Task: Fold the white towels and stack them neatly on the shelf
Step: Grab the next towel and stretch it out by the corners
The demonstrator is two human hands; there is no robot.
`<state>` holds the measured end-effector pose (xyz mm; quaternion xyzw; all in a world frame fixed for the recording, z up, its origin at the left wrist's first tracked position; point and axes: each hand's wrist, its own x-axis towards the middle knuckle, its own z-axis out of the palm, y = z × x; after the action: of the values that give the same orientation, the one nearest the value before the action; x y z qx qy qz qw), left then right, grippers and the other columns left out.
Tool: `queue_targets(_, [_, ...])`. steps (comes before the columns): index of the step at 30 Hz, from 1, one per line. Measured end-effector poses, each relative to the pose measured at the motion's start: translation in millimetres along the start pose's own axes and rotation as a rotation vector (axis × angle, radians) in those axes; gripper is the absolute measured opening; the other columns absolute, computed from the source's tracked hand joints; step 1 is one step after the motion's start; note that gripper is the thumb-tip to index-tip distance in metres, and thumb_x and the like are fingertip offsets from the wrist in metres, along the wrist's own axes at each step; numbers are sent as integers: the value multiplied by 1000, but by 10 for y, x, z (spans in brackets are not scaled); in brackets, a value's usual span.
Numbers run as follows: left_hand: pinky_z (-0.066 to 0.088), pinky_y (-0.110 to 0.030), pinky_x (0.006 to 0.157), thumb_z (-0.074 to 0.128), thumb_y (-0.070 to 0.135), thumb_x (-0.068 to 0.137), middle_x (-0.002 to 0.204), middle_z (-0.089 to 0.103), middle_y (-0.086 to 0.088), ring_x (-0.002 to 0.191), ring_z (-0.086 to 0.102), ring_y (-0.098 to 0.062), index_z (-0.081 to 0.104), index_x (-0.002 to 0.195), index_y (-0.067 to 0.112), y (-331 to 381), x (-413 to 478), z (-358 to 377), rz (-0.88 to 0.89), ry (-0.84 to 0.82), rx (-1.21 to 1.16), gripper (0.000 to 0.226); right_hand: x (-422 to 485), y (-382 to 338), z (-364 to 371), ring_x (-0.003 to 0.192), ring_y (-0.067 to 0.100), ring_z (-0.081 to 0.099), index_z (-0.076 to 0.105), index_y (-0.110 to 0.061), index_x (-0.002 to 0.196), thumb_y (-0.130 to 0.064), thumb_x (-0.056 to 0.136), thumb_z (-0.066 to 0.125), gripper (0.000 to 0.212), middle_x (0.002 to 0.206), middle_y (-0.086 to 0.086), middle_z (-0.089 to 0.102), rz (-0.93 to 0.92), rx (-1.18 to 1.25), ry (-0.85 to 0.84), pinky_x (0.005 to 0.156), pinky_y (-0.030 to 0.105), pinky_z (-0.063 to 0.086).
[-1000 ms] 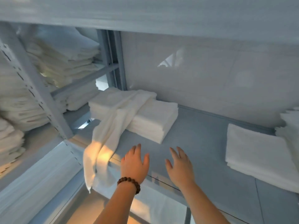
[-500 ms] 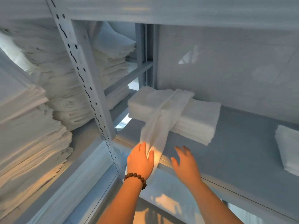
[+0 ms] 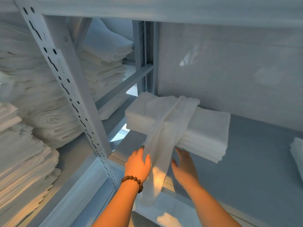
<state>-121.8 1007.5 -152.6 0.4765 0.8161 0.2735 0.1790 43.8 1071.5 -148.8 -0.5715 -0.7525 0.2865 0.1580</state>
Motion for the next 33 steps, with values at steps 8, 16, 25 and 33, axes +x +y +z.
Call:
queue_targets(8, [40, -18, 87, 47, 32, 96, 141, 47, -5, 112, 54, -18, 39, 141, 29, 104, 564, 168, -123, -163, -198, 45, 575, -50, 25, 120, 19, 49, 49, -18, 134, -17, 93, 53, 41, 132, 6, 50, -50, 111, -78, 103, 25, 35])
queue_targets(16, [38, -8, 57, 39, 3, 93, 109, 52, -4, 81, 50, -4, 38, 140, 36, 244, 778, 70, -171, -71, -334, 57, 790, -64, 104, 105, 22, 61, 63, -9, 112, -9, 88, 60, 24, 120, 7, 61, 52, 305, 16, 97, 31, 44])
queue_targets(25, [48, -23, 74, 42, -4, 89, 112, 68, -11, 91, 64, -31, 72, 105, 21, 424, 827, -566, -29, 172, -416, 42, 648, -270, -415, 89, 21, 61, 70, -4, 93, 11, 81, 56, 24, 101, 10, 67, -160, 379, 363, 76, 11, 40])
queue_targets(33, [43, -24, 64, 45, -4, 84, 90, 72, -11, 76, 63, -30, 73, 104, 22, 629, 595, -1319, 215, 291, -466, 44, 260, -406, -1072, 80, 17, 56, 70, -5, 97, 10, 84, 53, 26, 108, 11, 62, -215, 348, 644, 73, 1, 38])
